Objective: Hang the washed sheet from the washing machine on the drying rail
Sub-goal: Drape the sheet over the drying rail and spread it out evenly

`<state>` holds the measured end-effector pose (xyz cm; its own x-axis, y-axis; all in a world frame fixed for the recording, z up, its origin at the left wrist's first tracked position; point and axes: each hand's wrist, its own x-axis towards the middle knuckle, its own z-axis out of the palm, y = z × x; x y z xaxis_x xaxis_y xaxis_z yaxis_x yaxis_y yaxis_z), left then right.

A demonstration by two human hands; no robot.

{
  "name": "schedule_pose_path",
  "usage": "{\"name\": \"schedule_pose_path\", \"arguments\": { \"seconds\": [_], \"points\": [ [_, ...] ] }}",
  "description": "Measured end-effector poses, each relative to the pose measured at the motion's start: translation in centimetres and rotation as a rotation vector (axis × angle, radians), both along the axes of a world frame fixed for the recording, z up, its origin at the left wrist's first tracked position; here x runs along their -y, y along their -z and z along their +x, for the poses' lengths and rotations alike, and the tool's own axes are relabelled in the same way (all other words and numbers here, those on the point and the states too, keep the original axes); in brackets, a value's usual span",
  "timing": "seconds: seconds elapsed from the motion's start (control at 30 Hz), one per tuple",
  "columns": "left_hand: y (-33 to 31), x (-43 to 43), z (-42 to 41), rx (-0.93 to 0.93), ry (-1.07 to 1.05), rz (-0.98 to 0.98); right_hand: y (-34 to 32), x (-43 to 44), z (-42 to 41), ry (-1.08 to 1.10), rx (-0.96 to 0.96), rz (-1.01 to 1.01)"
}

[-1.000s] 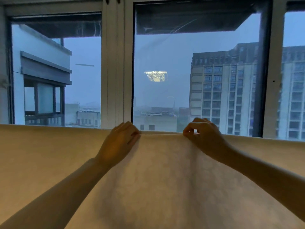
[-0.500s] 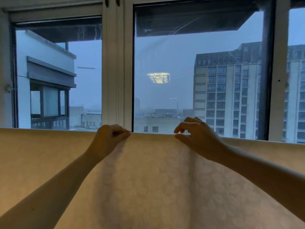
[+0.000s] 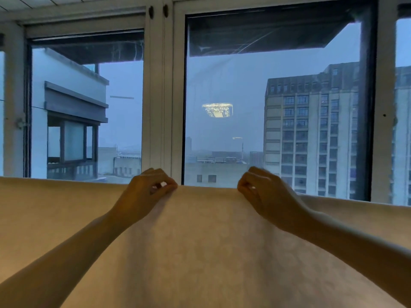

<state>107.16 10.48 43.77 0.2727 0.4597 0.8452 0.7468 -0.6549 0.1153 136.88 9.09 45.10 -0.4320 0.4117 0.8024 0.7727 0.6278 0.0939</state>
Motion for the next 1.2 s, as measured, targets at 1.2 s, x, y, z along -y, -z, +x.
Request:
{"name": "schedule_pose_path", "arguments": {
  "seconds": [1.2],
  "points": [
    [0.7,-4.3,-24.0,-0.006,-0.053,-0.049,2.3,-3.1,-23.0,0.13,0.068,0.049]
  ]
}}
